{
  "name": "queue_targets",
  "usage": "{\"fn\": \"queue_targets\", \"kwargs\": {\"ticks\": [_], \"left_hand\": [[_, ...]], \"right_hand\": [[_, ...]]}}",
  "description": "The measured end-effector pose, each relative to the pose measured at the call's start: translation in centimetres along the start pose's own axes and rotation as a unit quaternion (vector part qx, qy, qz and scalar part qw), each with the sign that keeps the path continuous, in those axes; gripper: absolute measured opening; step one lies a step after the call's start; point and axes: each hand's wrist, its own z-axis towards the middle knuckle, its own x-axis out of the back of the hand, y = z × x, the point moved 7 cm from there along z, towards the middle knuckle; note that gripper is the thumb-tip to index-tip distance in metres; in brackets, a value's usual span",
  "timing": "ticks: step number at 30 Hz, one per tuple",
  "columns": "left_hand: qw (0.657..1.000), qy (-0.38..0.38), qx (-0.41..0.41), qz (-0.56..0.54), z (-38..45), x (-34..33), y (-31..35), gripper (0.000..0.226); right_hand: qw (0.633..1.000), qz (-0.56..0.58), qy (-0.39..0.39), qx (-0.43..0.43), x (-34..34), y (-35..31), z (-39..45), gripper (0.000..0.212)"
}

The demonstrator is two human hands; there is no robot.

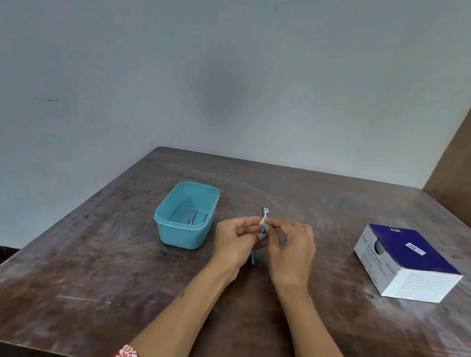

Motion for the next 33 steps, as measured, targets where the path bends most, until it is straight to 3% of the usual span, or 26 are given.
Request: {"fn": "queue_targets", "kwargs": {"ticks": [6,12,21,33], "left_hand": [[0.996,0.042,0.038,-0.069,0.1,0.5,-0.2,0.005],[0.991,0.056,0.044,-0.116,0.2,0.8,-0.4,0.022],[0.995,0.039,0.027,-0.088,0.1,0.6,0.0,0.007],[0.998,0.049,-0.012,-0.049,0.4,1.0,0.2,0.014]], "right_hand": [[0.999,0.005,-0.02,0.05,-0.4,-0.8,-0.4,0.012],[0.996,-0.019,-0.025,0.089,-0.5,-1.5,-0.6,0.015],[0.995,0.094,0.017,0.028,0.8,-1.7,-0.6,0.026],[0.992,0.119,-0.042,-0.016,0.0,-1.3,-0.7,0.035]]}}
